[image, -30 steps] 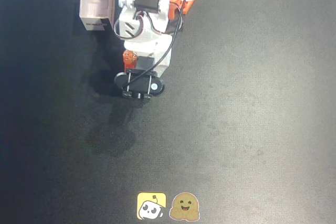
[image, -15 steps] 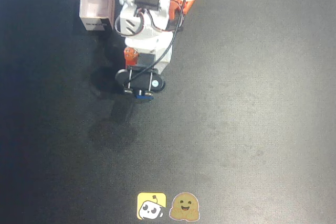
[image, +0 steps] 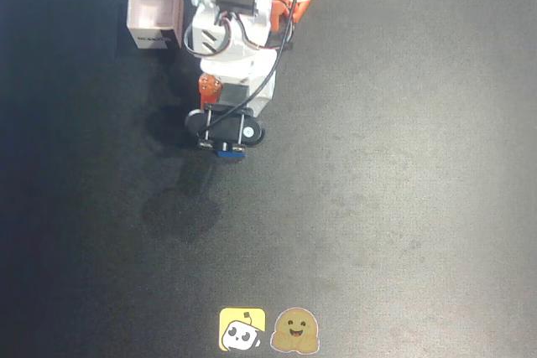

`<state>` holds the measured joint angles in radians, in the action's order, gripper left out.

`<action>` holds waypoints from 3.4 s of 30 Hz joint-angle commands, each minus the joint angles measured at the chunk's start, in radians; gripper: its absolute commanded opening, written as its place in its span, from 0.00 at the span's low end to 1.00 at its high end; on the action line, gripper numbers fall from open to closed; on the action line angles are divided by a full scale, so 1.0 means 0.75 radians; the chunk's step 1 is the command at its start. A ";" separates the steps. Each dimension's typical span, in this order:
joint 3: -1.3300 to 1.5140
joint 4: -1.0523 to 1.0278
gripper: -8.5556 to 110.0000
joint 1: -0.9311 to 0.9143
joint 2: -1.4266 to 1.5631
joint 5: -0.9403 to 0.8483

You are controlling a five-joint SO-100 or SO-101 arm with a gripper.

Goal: Put the red cube on top of the blue cube.

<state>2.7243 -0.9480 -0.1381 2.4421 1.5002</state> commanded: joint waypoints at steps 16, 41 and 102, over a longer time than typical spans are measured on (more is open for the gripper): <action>-0.047 0.065 0.21 0.002 0.027 0.027; -0.117 0.178 0.23 0.004 -0.108 0.027; 0.108 -0.233 0.08 0.084 0.867 -0.166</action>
<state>2.7934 -1.1689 -0.0752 3.0818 1.3790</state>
